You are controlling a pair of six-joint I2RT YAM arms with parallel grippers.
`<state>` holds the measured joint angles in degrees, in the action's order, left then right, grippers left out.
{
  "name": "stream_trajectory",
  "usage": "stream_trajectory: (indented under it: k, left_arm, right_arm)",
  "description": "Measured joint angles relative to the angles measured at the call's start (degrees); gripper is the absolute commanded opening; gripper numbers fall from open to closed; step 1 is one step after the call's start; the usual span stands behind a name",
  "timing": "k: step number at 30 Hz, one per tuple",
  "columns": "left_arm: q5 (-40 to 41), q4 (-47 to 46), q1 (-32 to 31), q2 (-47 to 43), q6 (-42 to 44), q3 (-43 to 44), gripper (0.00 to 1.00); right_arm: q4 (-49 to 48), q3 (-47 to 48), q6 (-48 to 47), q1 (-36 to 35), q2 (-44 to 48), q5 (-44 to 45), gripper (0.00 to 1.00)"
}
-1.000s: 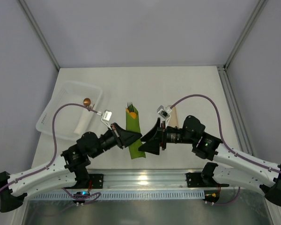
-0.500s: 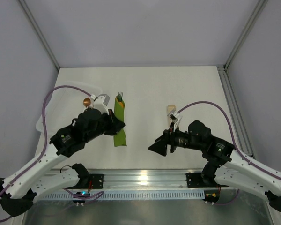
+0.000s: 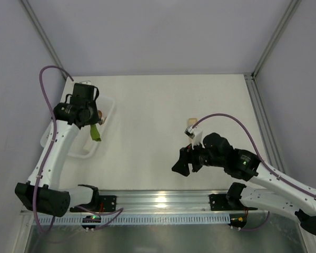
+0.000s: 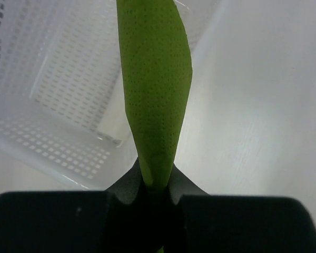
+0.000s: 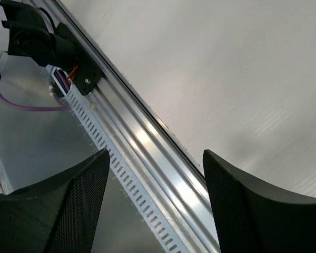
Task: Place the utensils on the paper napkin and roll it up
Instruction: Place the utensils in the bin.
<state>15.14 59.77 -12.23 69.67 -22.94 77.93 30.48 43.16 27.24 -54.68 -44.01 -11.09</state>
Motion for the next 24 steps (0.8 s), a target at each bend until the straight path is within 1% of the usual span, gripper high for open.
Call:
stream_trajectory:
  k: [2, 6, 9, 12, 16, 19, 22, 24]
  left_arm:
    - [2.3, 1.1, 0.9, 3.2, 4.0, 3.4, 0.00]
    - [4.4, 1.3, 3.0, 6.5, 11.0, 7.4, 0.00]
    - [7.6, 0.5, 5.4, 7.1, 17.6, 7.2, 0.00]
    - [9.9, -1.2, 7.3, 7.6, 23.8, 4.5, 0.00]
    - [9.9, -2.4, 11.4, 11.7, 29.6, 2.1, 0.00]
    - [8.9, -4.9, 15.2, 15.6, 32.0, 0.5, 0.00]
    - [6.4, -7.2, 18.4, 20.1, 33.5, -0.5, 0.00]
    - [3.1, -8.7, 20.4, 23.3, 34.0, -0.5, 0.00]
  right_arm:
    - [2.0, 2.0, -0.6, 0.0, -1.8, -0.1, 0.75]
    - [5.5, 5.3, -0.8, 0.9, -4.1, -1.3, 0.75]
    - [9.4, 8.5, -0.9, 2.5, -6.1, -1.7, 0.75]
    - [13.8, 12.5, -1.4, 5.1, -7.8, -1.7, 0.75]
    - [19.6, 16.9, -2.0, 8.8, -8.7, -1.8, 0.75]
    - [25.2, 21.0, -3.3, 10.2, -10.4, -1.7, 0.74]
    - [31.3, 27.5, -6.1, 11.7, -14.3, -1.7, 0.74]
    - [34.2, 31.5, -7.9, 12.3, -16.9, -1.5, 0.74]
